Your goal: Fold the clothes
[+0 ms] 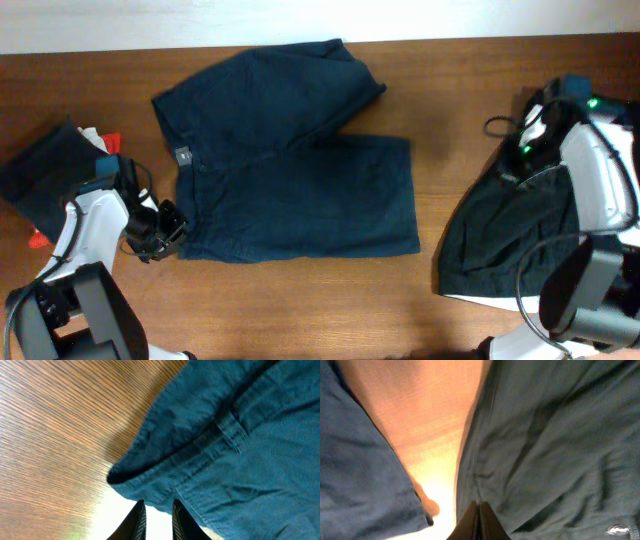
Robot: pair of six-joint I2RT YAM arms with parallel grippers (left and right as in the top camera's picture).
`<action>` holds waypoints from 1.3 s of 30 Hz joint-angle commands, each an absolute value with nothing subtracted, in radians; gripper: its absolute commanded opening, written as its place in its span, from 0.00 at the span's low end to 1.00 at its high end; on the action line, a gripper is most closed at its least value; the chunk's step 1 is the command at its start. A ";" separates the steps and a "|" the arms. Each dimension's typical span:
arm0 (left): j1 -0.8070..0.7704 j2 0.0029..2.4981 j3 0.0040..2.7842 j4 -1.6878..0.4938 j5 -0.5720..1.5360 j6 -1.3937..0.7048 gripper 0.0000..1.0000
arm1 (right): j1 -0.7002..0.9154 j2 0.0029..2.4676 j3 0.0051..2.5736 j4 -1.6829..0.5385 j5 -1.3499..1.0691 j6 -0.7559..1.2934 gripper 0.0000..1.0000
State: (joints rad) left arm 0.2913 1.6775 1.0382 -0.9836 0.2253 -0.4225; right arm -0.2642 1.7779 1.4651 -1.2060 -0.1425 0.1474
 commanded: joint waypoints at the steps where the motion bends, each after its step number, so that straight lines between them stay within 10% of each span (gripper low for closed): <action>1: 0.265 1.676 1.048 -0.986 0.243 -0.394 0.23 | -0.269 1.774 1.271 -0.974 -0.266 0.101 0.05; 6: 0.249 1.676 1.048 -0.994 0.243 -0.393 0.48 | -0.269 1.775 1.060 -0.662 -0.253 0.105 0.31; 19: 0.249 1.676 1.048 -1.011 0.239 -0.387 0.69 | -0.557 1.776 0.986 -0.760 0.166 0.308 0.36; 25: 0.249 1.676 1.048 -1.048 0.236 -0.349 0.77 | -0.664 1.772 1.178 -0.852 -0.197 0.208 0.57; 35: 0.249 1.676 0.932 -0.999 0.170 -0.502 0.77 | -0.457 1.760 1.288 -1.225 -0.311 0.290 0.79; 39: 0.249 1.676 0.825 -0.826 0.213 -0.596 0.62 | -0.457 1.760 1.254 -1.224 -0.310 0.289 0.79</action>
